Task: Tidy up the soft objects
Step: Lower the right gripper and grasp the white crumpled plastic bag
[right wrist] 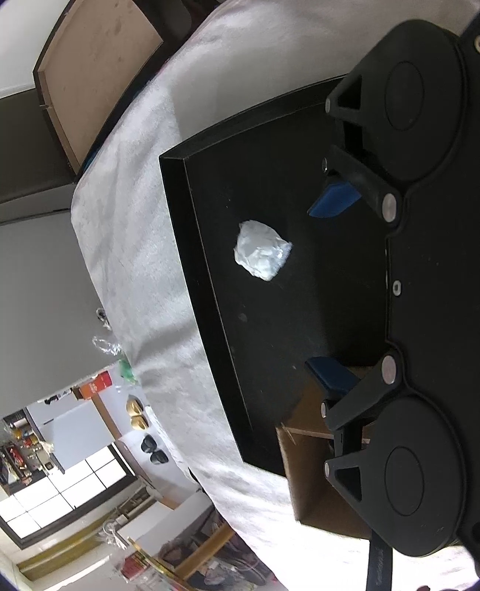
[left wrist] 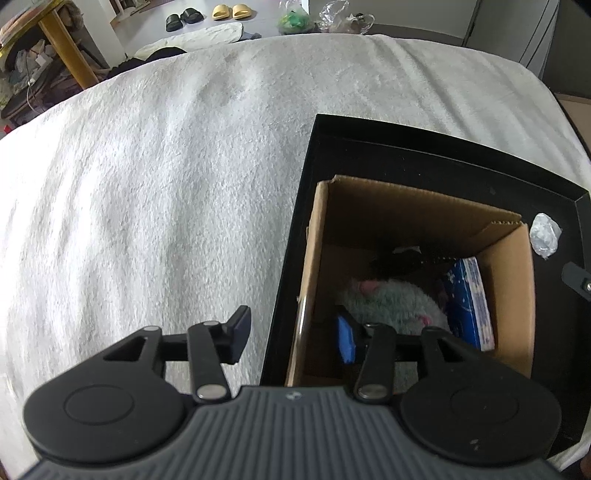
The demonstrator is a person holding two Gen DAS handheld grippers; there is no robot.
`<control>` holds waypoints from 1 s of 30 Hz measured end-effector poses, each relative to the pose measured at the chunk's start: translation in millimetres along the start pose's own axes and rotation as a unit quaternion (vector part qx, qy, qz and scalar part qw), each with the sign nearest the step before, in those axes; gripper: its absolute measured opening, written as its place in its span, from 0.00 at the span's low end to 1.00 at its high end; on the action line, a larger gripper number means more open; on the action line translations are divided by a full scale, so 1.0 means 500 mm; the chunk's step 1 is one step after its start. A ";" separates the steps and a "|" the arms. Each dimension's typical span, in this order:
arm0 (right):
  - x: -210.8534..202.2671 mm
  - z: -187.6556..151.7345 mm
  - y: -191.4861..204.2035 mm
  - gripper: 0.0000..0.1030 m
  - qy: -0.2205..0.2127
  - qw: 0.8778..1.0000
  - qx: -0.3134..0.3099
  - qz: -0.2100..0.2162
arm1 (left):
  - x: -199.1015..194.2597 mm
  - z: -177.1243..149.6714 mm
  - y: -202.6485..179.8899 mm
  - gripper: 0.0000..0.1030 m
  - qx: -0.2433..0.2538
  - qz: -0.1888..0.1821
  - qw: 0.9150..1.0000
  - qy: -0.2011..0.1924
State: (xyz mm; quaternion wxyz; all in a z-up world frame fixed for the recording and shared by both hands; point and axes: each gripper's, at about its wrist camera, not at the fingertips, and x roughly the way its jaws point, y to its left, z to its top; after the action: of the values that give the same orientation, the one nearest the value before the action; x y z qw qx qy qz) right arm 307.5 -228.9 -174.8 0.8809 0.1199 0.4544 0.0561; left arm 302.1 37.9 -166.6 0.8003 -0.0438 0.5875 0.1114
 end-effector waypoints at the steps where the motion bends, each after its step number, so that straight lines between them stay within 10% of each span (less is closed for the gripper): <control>1: 0.008 0.003 -0.003 0.80 0.001 1.000 0.001 -0.003 | 0.002 0.004 -0.002 0.46 0.002 0.002 1.000 0.000; 23: 0.147 0.068 -0.022 0.86 0.019 0.999 0.007 -0.028 | 0.032 0.086 -0.045 0.57 0.027 0.028 0.999 0.008; 30: 0.174 0.078 -0.026 0.47 0.049 0.998 -0.011 -0.026 | 0.030 0.092 -0.063 0.57 0.037 0.019 0.999 0.008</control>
State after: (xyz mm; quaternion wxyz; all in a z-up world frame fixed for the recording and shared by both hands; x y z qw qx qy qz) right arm 389.7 -229.8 -225.0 0.8602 0.0958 0.4990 0.0437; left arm 356.4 18.3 -168.6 0.7946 -0.0040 0.5981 0.1043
